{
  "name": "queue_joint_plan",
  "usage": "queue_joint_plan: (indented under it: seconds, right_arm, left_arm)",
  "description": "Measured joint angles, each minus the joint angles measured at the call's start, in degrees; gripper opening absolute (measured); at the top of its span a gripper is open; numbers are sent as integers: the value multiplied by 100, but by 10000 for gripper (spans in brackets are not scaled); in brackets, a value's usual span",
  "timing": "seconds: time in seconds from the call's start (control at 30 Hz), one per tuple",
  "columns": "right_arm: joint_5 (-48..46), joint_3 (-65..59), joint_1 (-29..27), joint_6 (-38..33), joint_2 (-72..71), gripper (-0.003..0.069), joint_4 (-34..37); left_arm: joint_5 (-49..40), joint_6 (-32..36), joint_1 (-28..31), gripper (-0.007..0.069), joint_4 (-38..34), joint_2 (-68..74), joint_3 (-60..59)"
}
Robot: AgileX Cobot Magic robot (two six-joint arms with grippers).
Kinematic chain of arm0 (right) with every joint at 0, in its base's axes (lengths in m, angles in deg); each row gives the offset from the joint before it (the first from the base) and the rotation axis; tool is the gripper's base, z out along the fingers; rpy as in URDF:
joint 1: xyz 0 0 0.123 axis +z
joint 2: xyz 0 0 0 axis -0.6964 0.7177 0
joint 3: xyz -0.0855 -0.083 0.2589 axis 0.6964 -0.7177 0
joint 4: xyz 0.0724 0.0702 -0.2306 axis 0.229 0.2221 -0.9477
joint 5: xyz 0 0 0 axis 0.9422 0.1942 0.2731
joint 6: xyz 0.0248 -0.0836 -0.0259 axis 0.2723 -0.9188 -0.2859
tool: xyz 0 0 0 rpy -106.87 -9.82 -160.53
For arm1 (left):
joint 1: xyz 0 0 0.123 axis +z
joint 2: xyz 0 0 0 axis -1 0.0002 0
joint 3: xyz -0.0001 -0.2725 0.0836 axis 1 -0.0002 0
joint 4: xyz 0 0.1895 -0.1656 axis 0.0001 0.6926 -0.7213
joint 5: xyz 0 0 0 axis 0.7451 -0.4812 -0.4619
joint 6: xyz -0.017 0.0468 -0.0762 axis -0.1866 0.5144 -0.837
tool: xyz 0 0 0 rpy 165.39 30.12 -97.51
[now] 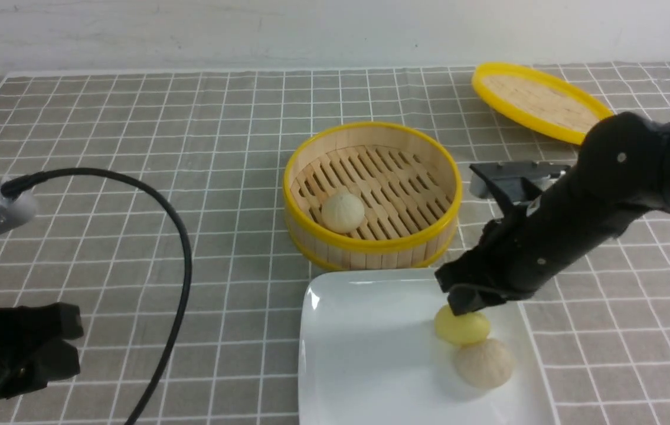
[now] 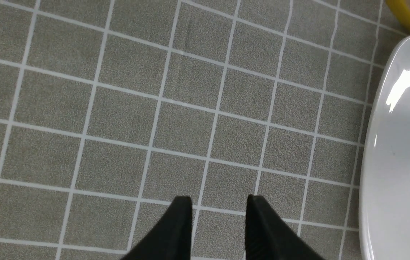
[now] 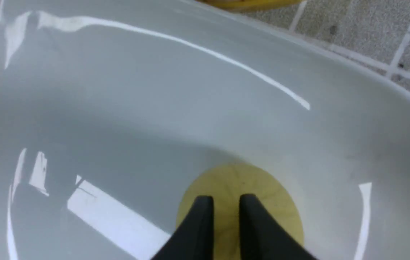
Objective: Put the steamed buns into the plate on the grey tablecloth.
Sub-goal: 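Move the steamed bun from the bamboo steamer onto the white plate with the right gripper, then reach into the bamboo steamer and grasp a bun with the left gripper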
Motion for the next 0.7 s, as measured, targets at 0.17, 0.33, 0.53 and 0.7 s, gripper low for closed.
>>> queue_joint_plan:
  seconds: [0.17,0.33,0.53,0.7]
  right_arm:
    - [-247,114,-12,0,-25,338,58]
    - [-1477,886,-133,-87,-540,339,-195]
    - [-2940,1510,-302,-98,-1633,106,-764]
    - [-3204,1316,-335,-61,-2628,-12,-1083]
  left_arm:
    - [-104,132,0,235,23,110,67]
    - [-515,576,0,196,63,610,520]
    - [-661,1054,0,69,-373,1413,1482]
    - [-819,1607,-2,2,-1225,2144,2165]
